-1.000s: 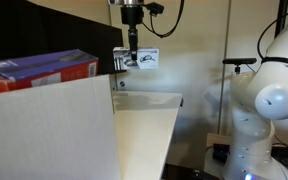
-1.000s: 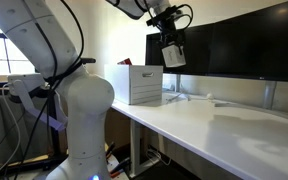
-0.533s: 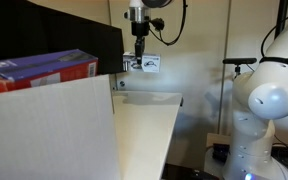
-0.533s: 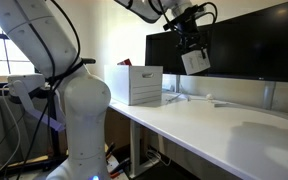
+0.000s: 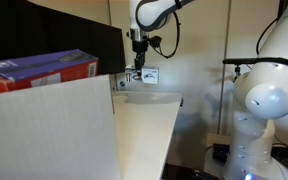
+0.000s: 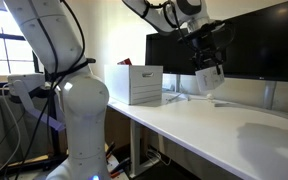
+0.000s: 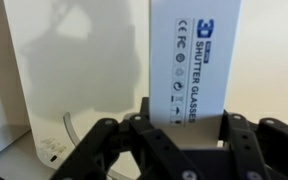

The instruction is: Remove the boxes from the storage box

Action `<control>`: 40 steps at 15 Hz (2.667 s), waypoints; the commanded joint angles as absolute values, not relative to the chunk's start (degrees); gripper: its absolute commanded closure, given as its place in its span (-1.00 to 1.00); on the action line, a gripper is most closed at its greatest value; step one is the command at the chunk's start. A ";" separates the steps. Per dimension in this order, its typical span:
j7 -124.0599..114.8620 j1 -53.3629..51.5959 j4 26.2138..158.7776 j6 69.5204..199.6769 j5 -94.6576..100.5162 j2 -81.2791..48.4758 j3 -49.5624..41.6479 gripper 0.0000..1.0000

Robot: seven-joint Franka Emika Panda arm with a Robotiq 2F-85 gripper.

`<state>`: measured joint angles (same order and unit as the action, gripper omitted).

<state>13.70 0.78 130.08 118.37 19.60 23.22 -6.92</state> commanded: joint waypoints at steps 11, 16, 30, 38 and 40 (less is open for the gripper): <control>15.53 6.69 129.52 125.76 19.36 10.60 -10.15 0.39; 17.24 8.06 129.86 128.02 18.30 7.62 -12.26 0.39; 20.15 7.59 129.02 132.31 16.57 0.97 -10.08 -0.95; 17.93 6.68 127.40 130.29 18.55 3.53 -7.47 -1.00; 17.86 6.27 127.21 129.49 18.78 4.69 -7.00 -1.00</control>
<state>18.22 6.62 127.04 131.17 18.30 2.19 -7.78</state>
